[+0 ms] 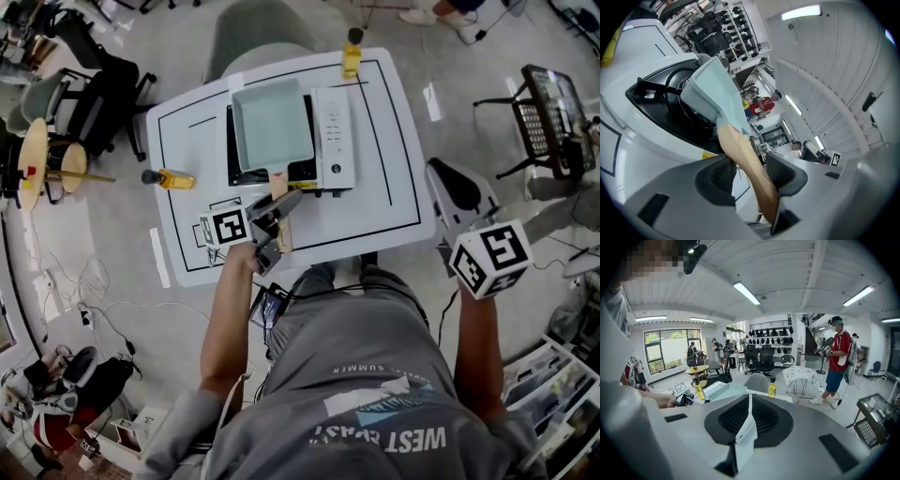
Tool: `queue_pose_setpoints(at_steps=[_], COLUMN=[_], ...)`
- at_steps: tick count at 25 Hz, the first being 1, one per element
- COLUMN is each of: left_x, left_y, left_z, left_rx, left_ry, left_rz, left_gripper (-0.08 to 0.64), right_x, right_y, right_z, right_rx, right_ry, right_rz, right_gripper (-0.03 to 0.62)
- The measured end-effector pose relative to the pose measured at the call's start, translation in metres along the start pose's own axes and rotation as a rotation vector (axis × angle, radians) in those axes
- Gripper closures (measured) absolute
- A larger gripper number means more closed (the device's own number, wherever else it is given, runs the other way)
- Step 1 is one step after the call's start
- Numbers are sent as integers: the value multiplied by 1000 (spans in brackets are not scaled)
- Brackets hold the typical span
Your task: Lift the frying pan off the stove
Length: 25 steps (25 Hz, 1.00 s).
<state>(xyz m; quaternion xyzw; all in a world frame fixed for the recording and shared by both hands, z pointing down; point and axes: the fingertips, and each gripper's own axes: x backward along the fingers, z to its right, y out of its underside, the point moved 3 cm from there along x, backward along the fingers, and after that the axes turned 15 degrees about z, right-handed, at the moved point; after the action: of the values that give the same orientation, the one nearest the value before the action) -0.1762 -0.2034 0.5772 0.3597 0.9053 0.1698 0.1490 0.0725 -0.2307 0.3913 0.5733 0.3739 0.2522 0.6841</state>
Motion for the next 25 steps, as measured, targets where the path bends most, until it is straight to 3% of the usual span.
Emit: queue_pose_setpoints(at_steps=[5,16,25], left_x=[4,22,42], left_y=[-1,-25,-42], left_z=[8,49,101], left_rx=[-11,-130,-194], left_ry=[-17,-23,10], left_rz=[21,83,136], left_gripper=[367,367,367], right_x=[-2,-3,-2], right_y=[-4,-21,-35], right_z=[0,1,5], right_rx=[7,24,44], right_ry=[-24,-79,-110], right_rz=[11,53,100], right_gripper=[561,561,561])
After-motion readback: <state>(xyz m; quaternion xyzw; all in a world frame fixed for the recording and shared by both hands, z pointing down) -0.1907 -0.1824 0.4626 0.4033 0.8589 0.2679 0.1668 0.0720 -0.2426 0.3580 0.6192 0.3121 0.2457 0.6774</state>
